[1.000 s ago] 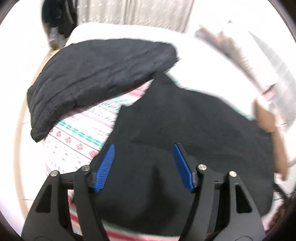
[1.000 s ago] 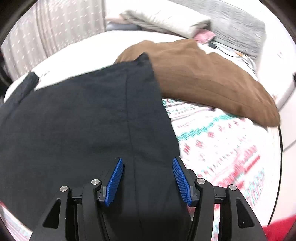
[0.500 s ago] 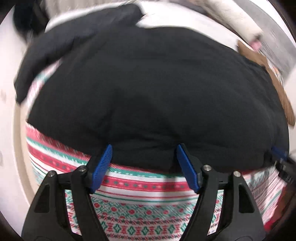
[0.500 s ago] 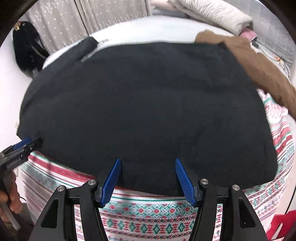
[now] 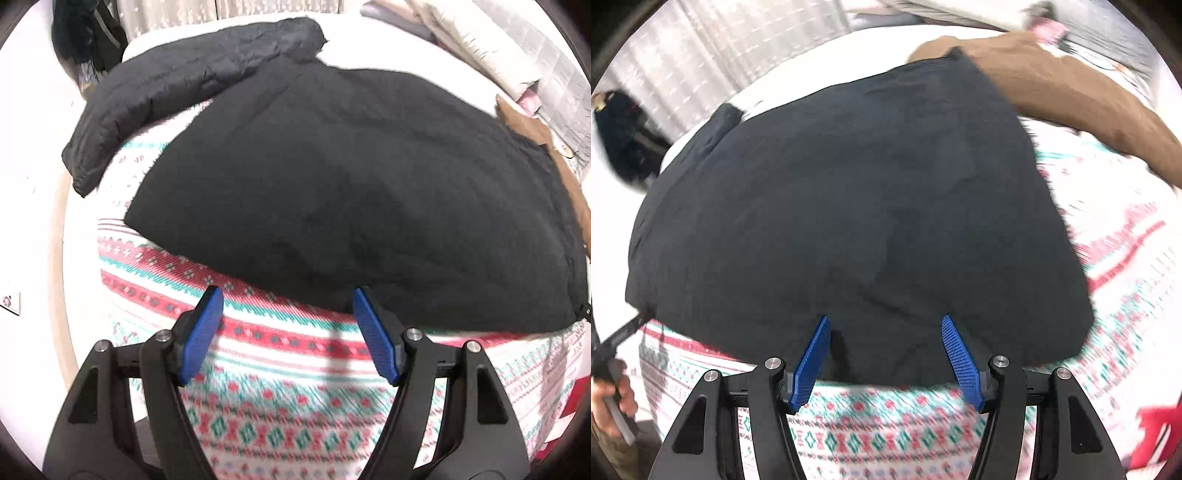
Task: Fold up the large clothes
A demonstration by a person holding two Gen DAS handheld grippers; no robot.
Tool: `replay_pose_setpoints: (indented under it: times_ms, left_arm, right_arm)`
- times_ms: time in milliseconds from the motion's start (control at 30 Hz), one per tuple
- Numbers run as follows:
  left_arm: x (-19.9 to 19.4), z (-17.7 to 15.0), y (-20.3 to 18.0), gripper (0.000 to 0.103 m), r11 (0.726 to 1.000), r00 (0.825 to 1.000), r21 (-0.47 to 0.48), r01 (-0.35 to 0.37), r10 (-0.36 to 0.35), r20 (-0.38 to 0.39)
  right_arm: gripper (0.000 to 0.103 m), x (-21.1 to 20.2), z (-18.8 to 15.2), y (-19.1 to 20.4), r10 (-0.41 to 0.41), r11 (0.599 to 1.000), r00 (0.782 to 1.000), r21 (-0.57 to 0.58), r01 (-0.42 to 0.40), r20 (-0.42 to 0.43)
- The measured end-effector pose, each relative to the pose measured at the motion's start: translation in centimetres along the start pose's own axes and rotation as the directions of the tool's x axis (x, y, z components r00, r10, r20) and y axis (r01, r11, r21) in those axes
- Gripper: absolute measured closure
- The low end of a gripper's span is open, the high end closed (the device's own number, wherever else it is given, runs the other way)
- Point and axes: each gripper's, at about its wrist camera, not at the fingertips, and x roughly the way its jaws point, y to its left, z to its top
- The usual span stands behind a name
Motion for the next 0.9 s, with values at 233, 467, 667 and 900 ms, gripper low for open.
replay_pose_setpoints:
  times_ms: [233, 467, 667, 900]
  left_arm:
    - [-7.6, -2.8, -3.3, 0.027, 0.994, 0.985, 0.102, 0.049, -0.065, 0.160]
    - [-11.2, -5.2, -6.5, 0.026, 0.974, 0.964, 0.210, 0.085, -0.134, 0.229]
    - [-12.9, -5.5, -6.6, 0.026, 0.966, 0.946, 0.232, 0.112, -0.176, 0.273]
    - [-15.3, -7.1, -6.7, 0.020, 0.962, 0.915, 0.249, 0.112, -0.198, 0.353]
  right_arm:
    - [0.027, -6.0, -2.3, 4.8, -0.029, 0.996, 0.987, -0.075, 0.041, 0.156]
    - [0.027, -6.9, -4.6, 8.3, 0.031, 0.992, 0.988, -0.123, -0.013, 0.150]
    - [0.027, -9.4, -6.2, 12.7, 0.034, 0.983, 0.961, -0.184, 0.018, 0.274]
    - [0.016, -12.2, -8.8, 14.8, 0.068, 0.981, 0.918, -0.195, 0.010, 0.392]
